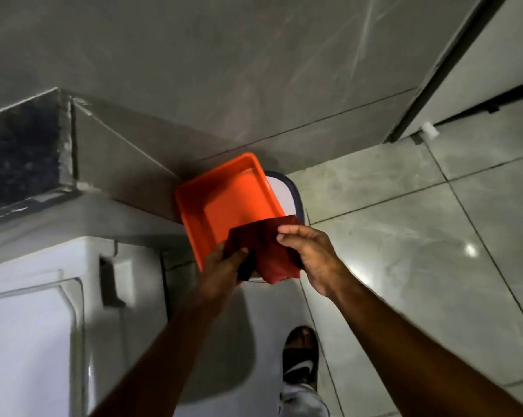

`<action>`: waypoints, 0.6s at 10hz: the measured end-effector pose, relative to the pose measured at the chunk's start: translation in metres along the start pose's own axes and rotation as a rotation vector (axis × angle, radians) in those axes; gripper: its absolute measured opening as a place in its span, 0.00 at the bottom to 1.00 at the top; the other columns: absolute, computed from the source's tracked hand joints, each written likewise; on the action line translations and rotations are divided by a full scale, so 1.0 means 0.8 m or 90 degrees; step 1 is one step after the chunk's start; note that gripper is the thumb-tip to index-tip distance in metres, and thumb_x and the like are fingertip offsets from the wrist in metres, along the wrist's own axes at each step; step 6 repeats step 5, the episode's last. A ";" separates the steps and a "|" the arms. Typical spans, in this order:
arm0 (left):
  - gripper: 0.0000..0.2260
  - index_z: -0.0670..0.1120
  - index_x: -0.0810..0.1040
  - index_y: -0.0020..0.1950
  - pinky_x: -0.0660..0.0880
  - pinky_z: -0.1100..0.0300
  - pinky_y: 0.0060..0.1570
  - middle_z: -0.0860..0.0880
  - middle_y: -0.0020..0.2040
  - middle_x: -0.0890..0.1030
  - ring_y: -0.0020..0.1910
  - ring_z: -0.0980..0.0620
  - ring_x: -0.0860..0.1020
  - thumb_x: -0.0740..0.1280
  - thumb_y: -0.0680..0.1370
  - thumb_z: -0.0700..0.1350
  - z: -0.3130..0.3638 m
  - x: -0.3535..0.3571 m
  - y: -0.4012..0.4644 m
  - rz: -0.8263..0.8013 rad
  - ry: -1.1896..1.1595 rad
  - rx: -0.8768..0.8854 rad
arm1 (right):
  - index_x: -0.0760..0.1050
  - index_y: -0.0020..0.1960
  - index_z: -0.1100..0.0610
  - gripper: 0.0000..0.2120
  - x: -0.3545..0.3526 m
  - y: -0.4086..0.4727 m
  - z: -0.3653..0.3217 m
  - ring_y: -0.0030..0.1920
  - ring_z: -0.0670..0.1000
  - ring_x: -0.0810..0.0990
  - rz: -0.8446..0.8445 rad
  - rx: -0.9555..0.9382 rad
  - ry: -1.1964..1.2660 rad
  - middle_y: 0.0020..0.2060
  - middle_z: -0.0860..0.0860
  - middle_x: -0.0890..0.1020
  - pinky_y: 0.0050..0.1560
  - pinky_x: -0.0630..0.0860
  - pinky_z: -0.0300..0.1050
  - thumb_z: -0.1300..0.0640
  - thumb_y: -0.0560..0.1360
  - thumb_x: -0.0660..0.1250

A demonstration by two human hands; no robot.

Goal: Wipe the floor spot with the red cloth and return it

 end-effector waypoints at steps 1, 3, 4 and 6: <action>0.13 0.47 0.83 0.50 0.78 0.46 0.51 0.42 0.51 0.85 0.49 0.42 0.82 0.64 0.74 0.32 -0.004 -0.029 0.038 0.063 0.018 -0.007 | 0.81 0.52 0.57 0.13 0.040 0.041 0.017 0.43 0.49 0.81 0.025 0.015 -0.063 0.44 0.54 0.84 0.45 0.77 0.39 0.62 0.68 0.76; 0.16 0.40 0.74 0.61 0.73 0.43 0.54 0.36 0.52 0.79 0.50 0.40 0.78 0.66 0.74 0.35 -0.037 -0.046 0.089 0.130 0.037 -0.140 | 0.73 0.64 0.52 0.26 0.077 0.098 0.044 0.44 0.44 0.77 0.004 0.061 -0.199 0.49 0.48 0.80 0.39 0.71 0.37 0.55 0.67 0.75; 0.09 0.35 0.77 0.52 0.73 0.48 0.45 0.41 0.37 0.81 0.34 0.46 0.78 0.66 0.75 0.39 -0.030 -0.041 0.089 0.189 0.232 -0.117 | 0.71 0.68 0.54 0.27 0.066 0.092 0.041 0.54 0.52 0.79 0.012 -0.001 -0.381 0.59 0.53 0.79 0.54 0.75 0.43 0.55 0.70 0.72; 0.10 0.34 0.76 0.52 0.71 0.53 0.50 0.46 0.42 0.84 0.45 0.47 0.82 0.64 0.77 0.40 0.004 -0.029 0.055 0.255 0.450 -0.009 | 0.70 0.66 0.59 0.24 0.037 0.039 0.009 0.60 0.61 0.77 0.019 -0.202 -0.703 0.60 0.60 0.79 0.62 0.74 0.50 0.58 0.71 0.67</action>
Point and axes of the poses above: each hand's wrist, its own y-axis towards the middle knuckle, its own x-axis out of the palm, z = x × y, the point moved 3 cm from there along y, towards the middle knuckle
